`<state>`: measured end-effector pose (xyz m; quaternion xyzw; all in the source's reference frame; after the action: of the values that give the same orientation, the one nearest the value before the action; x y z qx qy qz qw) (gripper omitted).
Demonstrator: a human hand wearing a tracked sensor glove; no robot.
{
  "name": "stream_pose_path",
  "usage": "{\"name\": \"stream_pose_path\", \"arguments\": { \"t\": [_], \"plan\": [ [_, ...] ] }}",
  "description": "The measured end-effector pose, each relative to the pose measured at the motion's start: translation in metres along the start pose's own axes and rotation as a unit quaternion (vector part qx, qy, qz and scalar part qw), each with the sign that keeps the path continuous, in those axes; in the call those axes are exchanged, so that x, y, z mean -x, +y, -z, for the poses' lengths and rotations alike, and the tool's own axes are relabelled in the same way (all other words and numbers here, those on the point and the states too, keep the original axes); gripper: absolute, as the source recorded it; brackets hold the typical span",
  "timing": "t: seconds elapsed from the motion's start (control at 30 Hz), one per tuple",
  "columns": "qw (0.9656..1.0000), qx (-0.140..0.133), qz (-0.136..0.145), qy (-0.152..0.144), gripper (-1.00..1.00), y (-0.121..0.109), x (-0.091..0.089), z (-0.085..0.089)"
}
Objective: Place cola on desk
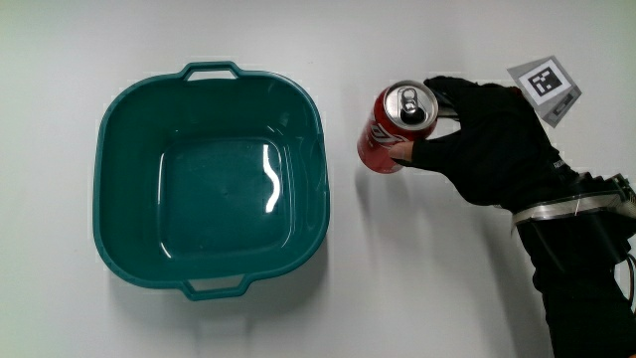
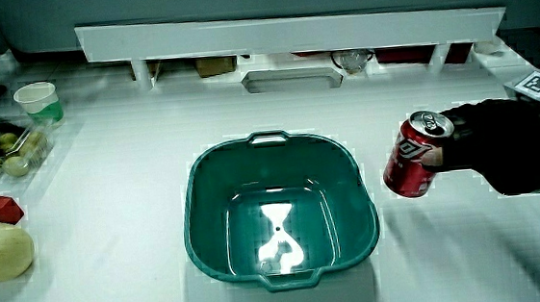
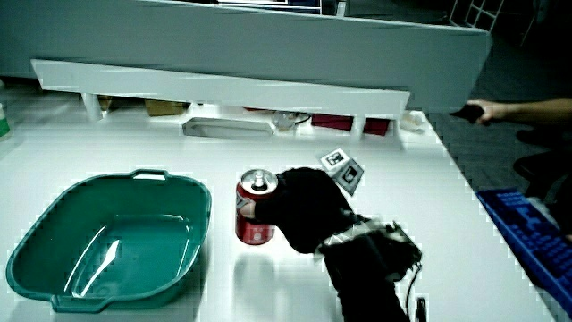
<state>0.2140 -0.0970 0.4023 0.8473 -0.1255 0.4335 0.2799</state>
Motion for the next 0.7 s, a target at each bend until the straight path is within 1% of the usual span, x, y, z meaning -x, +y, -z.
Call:
{"name": "stream_pose_path", "arguments": {
  "t": [0.03,0.07,0.1,0.13,0.17,0.2,0.23,0.27,0.3,0.33,0.4,0.53,0.6,0.63,0.67,0.7],
  "plan": [
    [0.9999,-0.001,-0.009,0.008,0.00,0.000,-0.004,0.001],
    [0.9999,0.000,-0.013,0.007,0.00,0.001,-0.009,0.003],
    [1.0000,0.003,0.000,0.003,0.00,0.000,-0.010,0.004],
    [1.0000,0.003,-0.006,0.006,0.00,0.000,-0.013,0.006],
    [0.9999,0.005,0.016,-0.004,0.00,-0.001,-0.014,0.007],
    [0.9999,0.006,0.012,0.001,0.00,-0.002,-0.016,0.009],
    [0.9997,0.008,0.021,-0.003,0.00,-0.002,-0.018,0.010],
    [0.9998,0.009,0.016,0.008,0.00,-0.002,-0.022,0.011],
    [0.9996,0.013,0.026,0.000,0.00,-0.003,-0.022,0.012],
    [0.9997,0.011,0.023,0.005,0.00,-0.003,-0.024,0.014],
    [0.9994,0.016,0.032,-0.002,0.00,-0.003,-0.027,0.017],
    [0.9991,0.022,0.036,0.000,0.00,-0.004,-0.032,0.021],
    [0.9986,0.028,0.044,0.012,0.00,-0.005,-0.031,0.023],
    [0.9989,0.022,0.041,0.010,0.00,-0.005,-0.032,0.022],
    [0.9989,0.022,0.038,0.012,0.00,-0.006,-0.032,0.022],
    [0.9988,0.025,0.041,0.010,0.00,-0.006,-0.032,0.022]
  ]
}}
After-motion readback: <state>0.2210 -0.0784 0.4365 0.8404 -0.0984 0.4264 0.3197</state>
